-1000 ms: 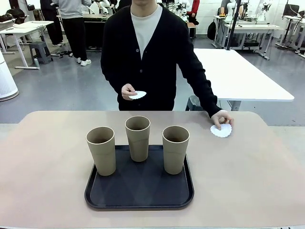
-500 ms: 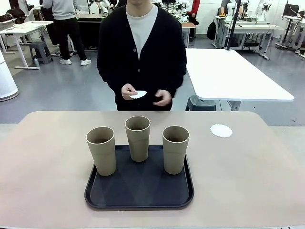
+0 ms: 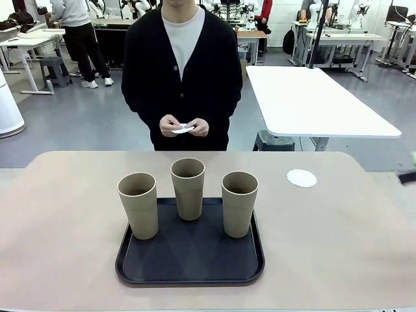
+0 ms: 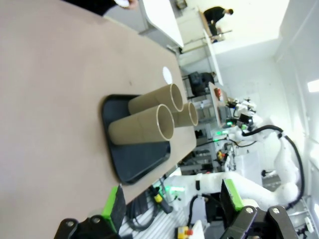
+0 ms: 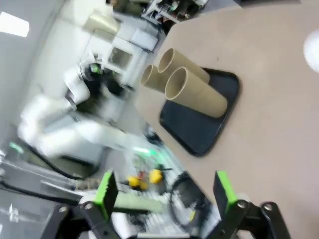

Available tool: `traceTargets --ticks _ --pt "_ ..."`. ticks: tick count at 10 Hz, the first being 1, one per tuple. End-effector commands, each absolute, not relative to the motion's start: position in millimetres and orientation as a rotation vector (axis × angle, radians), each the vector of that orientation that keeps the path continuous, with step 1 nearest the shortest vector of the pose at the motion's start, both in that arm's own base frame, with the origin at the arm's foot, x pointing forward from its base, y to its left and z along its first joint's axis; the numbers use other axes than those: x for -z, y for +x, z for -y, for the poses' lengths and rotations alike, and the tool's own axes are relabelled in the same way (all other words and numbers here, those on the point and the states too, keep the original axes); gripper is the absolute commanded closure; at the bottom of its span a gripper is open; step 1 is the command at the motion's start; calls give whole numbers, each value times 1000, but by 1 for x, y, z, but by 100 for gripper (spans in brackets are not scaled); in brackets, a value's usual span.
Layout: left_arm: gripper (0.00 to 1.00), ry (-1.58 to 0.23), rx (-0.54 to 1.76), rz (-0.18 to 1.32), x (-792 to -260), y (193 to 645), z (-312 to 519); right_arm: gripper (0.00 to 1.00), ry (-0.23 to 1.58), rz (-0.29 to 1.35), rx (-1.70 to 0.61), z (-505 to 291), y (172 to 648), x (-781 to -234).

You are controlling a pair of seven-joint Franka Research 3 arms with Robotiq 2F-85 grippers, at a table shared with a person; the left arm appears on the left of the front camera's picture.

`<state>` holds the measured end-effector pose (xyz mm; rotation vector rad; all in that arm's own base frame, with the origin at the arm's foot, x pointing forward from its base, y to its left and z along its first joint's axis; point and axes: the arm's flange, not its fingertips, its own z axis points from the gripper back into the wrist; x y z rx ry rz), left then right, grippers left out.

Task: Place coasters on the table and set cups on them.
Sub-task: Pick up one Reusable plastic cup and place it on a coaster set by the human.

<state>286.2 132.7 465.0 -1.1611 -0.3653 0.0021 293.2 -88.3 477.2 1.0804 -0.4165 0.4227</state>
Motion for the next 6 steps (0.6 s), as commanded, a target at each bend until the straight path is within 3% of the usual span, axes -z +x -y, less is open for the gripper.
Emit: traceTargets --ticks 1,3,6 --pt "0 -1169 0 375 -466 285 -135 0 810 605 -719 18 313 -492" --pt "0 -1169 0 375 -466 285 -135 0 540 614 -983 -47 311 -486" --pt "0 -1169 0 375 -466 285 -135 0 256 614 -1158 -88 304 -454"
